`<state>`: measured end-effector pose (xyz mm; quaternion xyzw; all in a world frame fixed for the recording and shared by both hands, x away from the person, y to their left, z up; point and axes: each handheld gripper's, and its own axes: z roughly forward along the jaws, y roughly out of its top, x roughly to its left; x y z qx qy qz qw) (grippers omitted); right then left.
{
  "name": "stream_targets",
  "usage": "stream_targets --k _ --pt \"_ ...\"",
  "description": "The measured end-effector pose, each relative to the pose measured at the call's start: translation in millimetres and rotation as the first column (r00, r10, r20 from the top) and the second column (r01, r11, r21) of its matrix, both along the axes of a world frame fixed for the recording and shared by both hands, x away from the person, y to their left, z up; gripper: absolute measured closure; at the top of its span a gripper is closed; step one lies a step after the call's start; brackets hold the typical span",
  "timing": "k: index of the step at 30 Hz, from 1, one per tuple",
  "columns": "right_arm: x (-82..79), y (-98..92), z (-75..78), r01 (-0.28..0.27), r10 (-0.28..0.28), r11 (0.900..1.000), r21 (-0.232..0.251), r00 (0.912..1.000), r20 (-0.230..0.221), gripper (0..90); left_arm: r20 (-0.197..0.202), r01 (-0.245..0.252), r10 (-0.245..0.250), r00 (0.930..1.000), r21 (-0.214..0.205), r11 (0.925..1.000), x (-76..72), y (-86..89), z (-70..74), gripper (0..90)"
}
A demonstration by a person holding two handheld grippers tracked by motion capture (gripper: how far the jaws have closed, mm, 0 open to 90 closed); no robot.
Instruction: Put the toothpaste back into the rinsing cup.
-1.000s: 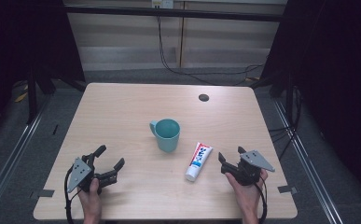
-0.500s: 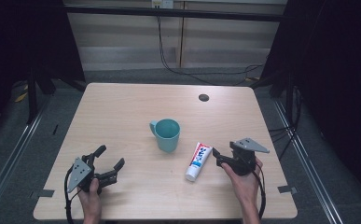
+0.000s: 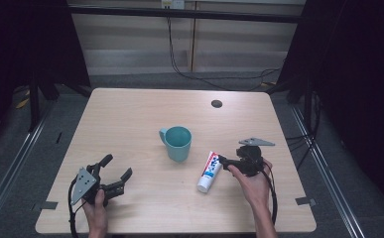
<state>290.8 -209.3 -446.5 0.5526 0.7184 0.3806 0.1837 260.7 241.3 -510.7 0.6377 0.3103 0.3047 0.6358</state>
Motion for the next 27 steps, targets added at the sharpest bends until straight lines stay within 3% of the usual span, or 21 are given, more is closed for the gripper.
stream_targets --k 7,8,12,19,25,27 --pt "8.8 7.4 -1.1 0.008 -0.009 0.9999 -0.015 0.9984 -0.057 24.7 0.001 -0.009 0.009 1.0000 -0.006 0.9999 -1.1 2.1 -0.1 15.5" --pt "12.4 8.4 -1.7 0.020 -0.020 0.9998 -0.005 0.9952 -0.096 22.6 -0.001 -0.009 0.009 1.0000 -0.019 0.9998 -1.2 1.8 -0.2 15.5" --pt "18.6 11.1 -4.1 0.036 -0.034 0.9993 0.008 0.9880 -0.151 24.2 0.001 -0.010 0.010 1.0000 -0.018 0.9998 -1.4 2.2 -0.3 15.5" --pt "27.3 15.5 -3.9 0.033 -0.027 0.9991 0.027 0.9796 -0.199 27.7 0.004 -0.012 0.012 0.9999 -0.009 0.9999 -1.2 1.5 -0.2 15.5" --pt "34.2 19.0 -7.3 0.038 -0.028 0.9986 0.037 0.9680 -0.250 31.7 0.000 -0.011 0.011 0.9999 -0.006 0.9999 -1.3 0.8 -0.1 15.5" --pt "36.6 20.5 -10.6 0.042 -0.032 0.9986 0.032 0.9599 -0.279 32.1 0.000 -0.010 0.010 1.0000 0.000 0.9999 -1.2 1.2 0.0 15.5"
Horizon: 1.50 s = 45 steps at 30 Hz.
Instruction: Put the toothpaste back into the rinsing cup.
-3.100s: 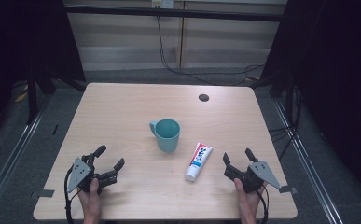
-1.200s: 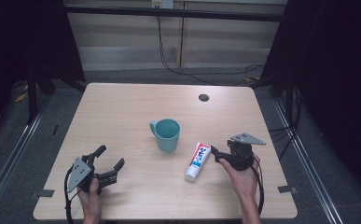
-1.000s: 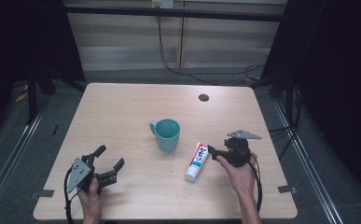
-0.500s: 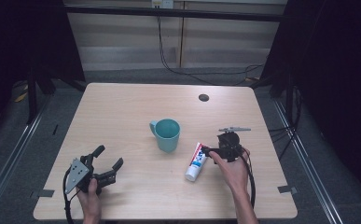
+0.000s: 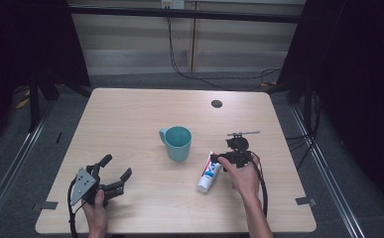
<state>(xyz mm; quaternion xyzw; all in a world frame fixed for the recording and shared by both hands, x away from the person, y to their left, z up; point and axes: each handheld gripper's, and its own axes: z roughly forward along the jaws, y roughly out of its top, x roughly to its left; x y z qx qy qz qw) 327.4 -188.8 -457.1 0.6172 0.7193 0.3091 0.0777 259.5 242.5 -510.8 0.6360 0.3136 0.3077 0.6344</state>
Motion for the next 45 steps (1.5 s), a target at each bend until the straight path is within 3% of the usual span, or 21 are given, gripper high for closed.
stream_targets --k 8,15,29,32,36,40,45 --pt "5.1 3.4 -8.2 0.011 -0.011 0.9999 0.001 0.9984 -0.056 32.4 -0.001 0.009 -0.009 1.0000 0.004 1.0000 0.3 -0.8 0.1 15.5" --pt "6.5 7.2 -14.1 0.013 -0.015 0.9998 -0.014 0.9963 -0.084 27.5 -0.001 0.012 -0.012 0.9999 0.005 0.9999 0.4 -0.7 0.1 15.5" --pt "8.8 16.1 -15.9 0.014 -0.019 0.9974 -0.071 0.9972 -0.072 26.3 -0.001 0.013 -0.013 0.9999 0.005 0.9999 0.4 -0.7 0.1 15.5" --pt "11.2 15.4 -15.6 0.009 -0.016 0.9975 -0.070 0.9955 -0.093 26.3 -0.001 0.010 -0.010 0.9999 0.004 0.9999 0.3 -0.7 0.1 15.5" --pt "13.1 20.0 -13.1 -0.017 0.005 0.9940 -0.108 0.9939 -0.110 25.9 0.003 0.021 -0.021 0.9998 -0.008 0.9998 -0.3 -1.3 -0.2 15.5" --pt "12.9 20.8 -11.5 -0.007 -0.004 0.9940 -0.109 0.9951 -0.099 29.0 0.004 0.020 -0.020 0.9998 -0.006 0.9998 -0.2 -0.8 -0.1 15.5" --pt "14.7 19.5 -12.1 -0.022 0.009 0.9952 -0.095 0.9897 -0.143 26.2 0.005 0.020 -0.019 0.9998 -0.007 0.9998 -0.2 -0.9 -0.2 15.5"
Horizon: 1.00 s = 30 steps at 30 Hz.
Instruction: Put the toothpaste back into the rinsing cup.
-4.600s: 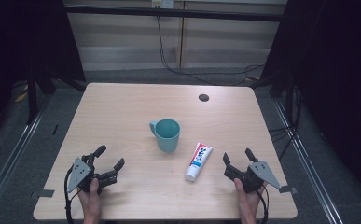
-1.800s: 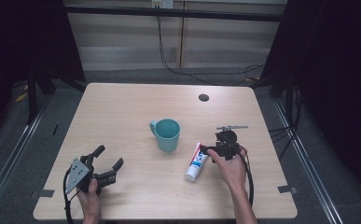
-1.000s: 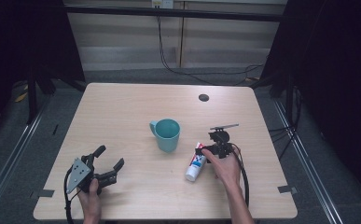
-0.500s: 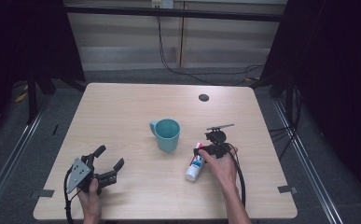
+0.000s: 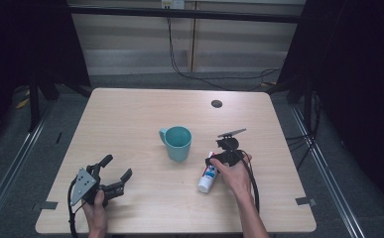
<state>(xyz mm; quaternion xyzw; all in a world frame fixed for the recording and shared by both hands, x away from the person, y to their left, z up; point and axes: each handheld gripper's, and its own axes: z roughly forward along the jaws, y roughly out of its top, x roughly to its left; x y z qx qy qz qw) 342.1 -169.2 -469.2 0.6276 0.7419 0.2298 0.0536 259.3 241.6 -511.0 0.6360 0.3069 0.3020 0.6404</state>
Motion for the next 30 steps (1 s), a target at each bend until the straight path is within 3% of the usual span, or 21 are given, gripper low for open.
stream_targets --k 5,9,12,15,20,27,29,30 --pt "1.5 3.3 -1.3 -0.034 0.034 0.9993 -0.013 0.9992 -0.022 18.5 0.012 0.009 -0.009 0.9999 0.012 0.9999 -0.3 0.3 0.1 15.5" --pt "2.7 5.0 -1.4 -0.041 0.040 0.9988 -0.026 0.9988 -0.029 18.9 0.009 0.013 -0.013 0.9999 0.014 0.9998 -0.1 0.9 0.1 15.5" --pt "4.6 5.9 -0.2 -0.037 0.035 0.9989 -0.030 0.9978 -0.056 20.8 0.009 0.012 -0.013 0.9999 0.014 0.9998 -0.1 0.9 0.1 15.5" --pt "7.4 6.2 3.0 -0.058 0.055 0.9976 -0.038 0.9956 -0.076 29.8 0.009 0.014 -0.014 0.9999 0.014 0.9998 -0.1 1.0 0.1 15.5" --pt "11.0 2.2 5.9 -0.091 0.087 0.9957 -0.021 0.9892 -0.117 37.4 0.009 0.015 -0.015 0.9998 0.014 0.9998 -0.1 1.0 0.1 15.5" --pt "14.7 11.0 4.4 -0.097 0.086 0.9928 -0.070 0.9865 -0.140 30.0 0.007 0.020 -0.020 0.9998 0.012 0.9997 0.1 0.3 0.1 15.5" --pt "16.3 14.8 2.2 -0.114 0.099 0.9889 -0.095 0.9831 -0.155 28.7 0.013 0.019 -0.019 0.9997 0.014 0.9997 0.0 0.5 0.1 15.5" --pt "17.2 14.6 0.1 -0.117 0.102 0.9899 -0.080 0.9792 -0.175 30.8 0.012 0.019 -0.019 0.9998 0.014 0.9997 0.1 0.7 0.1 15.5"
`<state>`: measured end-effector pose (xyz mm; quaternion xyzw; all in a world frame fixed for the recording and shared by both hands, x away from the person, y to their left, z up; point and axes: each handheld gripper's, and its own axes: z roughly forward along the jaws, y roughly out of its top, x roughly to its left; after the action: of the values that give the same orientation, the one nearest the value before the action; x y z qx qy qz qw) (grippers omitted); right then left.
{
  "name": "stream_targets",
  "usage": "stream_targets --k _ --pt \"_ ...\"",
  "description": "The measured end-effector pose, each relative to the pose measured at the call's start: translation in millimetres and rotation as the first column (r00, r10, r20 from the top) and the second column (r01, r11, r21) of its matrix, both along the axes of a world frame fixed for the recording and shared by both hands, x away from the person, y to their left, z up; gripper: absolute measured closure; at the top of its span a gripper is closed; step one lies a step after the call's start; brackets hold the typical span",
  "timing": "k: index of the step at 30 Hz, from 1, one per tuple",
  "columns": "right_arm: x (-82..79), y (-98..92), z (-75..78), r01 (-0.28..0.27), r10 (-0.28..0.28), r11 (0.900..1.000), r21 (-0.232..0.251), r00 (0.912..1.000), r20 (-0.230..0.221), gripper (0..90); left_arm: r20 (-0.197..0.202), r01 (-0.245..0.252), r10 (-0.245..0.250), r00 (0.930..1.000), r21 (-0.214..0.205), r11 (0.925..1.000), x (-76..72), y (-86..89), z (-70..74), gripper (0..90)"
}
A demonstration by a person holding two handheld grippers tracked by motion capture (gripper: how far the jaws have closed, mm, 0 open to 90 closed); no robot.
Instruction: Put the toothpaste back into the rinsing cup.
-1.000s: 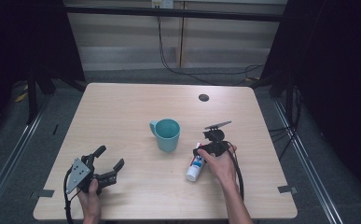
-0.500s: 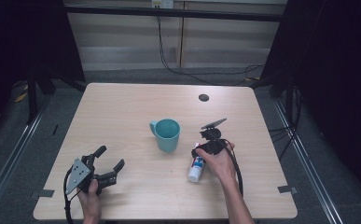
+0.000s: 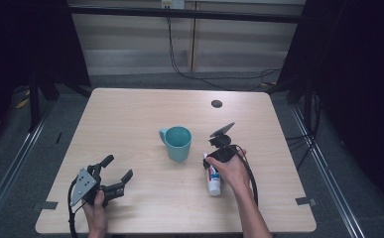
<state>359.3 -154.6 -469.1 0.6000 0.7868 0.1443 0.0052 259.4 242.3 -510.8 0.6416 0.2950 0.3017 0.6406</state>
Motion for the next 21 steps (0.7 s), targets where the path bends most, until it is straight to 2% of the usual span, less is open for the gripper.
stream_targets --k 1,4,9,13,18,21 --pt "0.5 -0.2 -2.8 -0.008 0.009 0.9999 0.013 0.9998 -0.020 30.7 -0.002 0.002 -0.002 1.0000 -0.001 1.0000 0.1 0.0 0.0 15.4" --pt "0.2 -1.6 -2.9 -0.022 0.023 0.9994 0.025 0.9997 -0.008 32.1 0.000 0.002 -0.002 1.0000 0.000 1.0000 0.0 -0.1 0.0 15.4" --pt "-0.7 0.6 -1.3 -0.063 0.063 0.9980 0.002 0.9980 -0.013 43.1 0.000 0.004 -0.004 1.0000 -0.005 1.0000 -0.2 -0.3 -0.1 15.5" --pt "-1.1 -2.3 -1.5 -0.076 0.076 0.9970 0.012 0.9971 -0.007 45.4 -0.001 0.004 -0.004 1.0000 -0.004 1.0000 -0.2 -0.2 -0.1 15.4" --pt "-1.0 4.8 -1.4 -0.122 0.122 0.9918 -0.038 0.9926 -0.005 43.3 -0.001 0.003 -0.003 1.0000 -0.002 1.0000 0.0 0.1 -0.1 15.5" --pt "-1.2 5.4 -1.2 -0.122 0.122 0.9917 -0.041 0.9925 -0.008 44.9 -0.001 0.002 -0.002 1.0000 -0.003 1.0000 -0.2 -0.1 0.0 15.4"
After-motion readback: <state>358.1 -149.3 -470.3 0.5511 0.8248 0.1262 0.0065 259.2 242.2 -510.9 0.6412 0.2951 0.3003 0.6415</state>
